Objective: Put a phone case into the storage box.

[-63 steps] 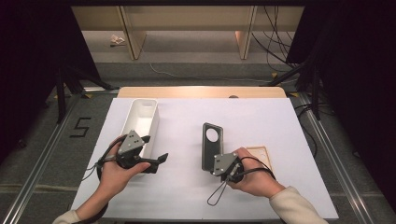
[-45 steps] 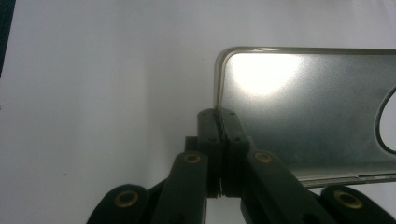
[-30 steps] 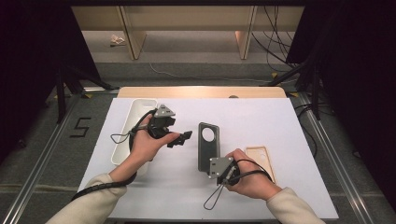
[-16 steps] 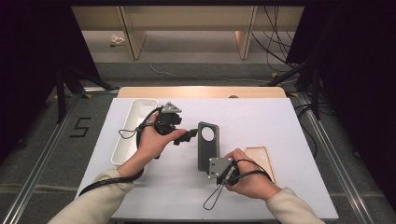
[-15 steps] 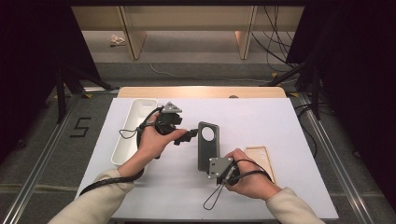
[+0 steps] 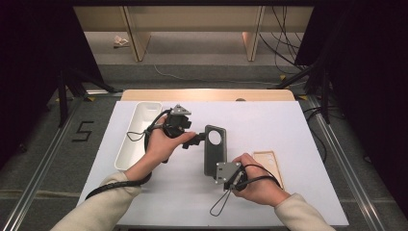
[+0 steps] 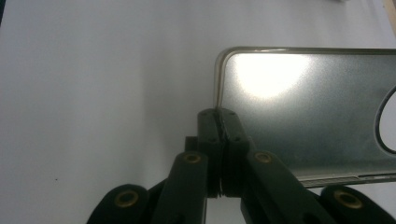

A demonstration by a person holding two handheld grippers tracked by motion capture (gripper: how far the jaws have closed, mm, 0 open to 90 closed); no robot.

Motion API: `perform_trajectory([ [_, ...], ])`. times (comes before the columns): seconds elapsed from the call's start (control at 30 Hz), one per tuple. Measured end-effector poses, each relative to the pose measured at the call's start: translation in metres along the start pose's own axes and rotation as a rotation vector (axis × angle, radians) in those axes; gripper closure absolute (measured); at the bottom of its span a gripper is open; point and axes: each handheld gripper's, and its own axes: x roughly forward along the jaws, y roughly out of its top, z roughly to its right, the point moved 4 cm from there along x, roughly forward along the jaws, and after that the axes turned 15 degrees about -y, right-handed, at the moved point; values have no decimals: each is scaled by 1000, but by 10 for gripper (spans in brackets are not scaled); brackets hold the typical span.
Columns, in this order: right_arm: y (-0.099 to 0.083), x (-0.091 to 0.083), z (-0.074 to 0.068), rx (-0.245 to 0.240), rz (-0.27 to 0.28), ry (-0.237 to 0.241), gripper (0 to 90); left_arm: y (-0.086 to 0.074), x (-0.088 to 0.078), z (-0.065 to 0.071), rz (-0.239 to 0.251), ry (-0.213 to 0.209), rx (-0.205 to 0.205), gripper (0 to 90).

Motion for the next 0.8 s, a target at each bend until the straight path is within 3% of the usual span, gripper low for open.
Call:
perform_trajectory([
  [0.43,2,0,0,-12,2,-15,898,4,9,-3,-19,-3,-64,289],
  [0.8,2,0,-1,-22,-3,-18,898,9,20,-7,-38,-5,-144,390],
])
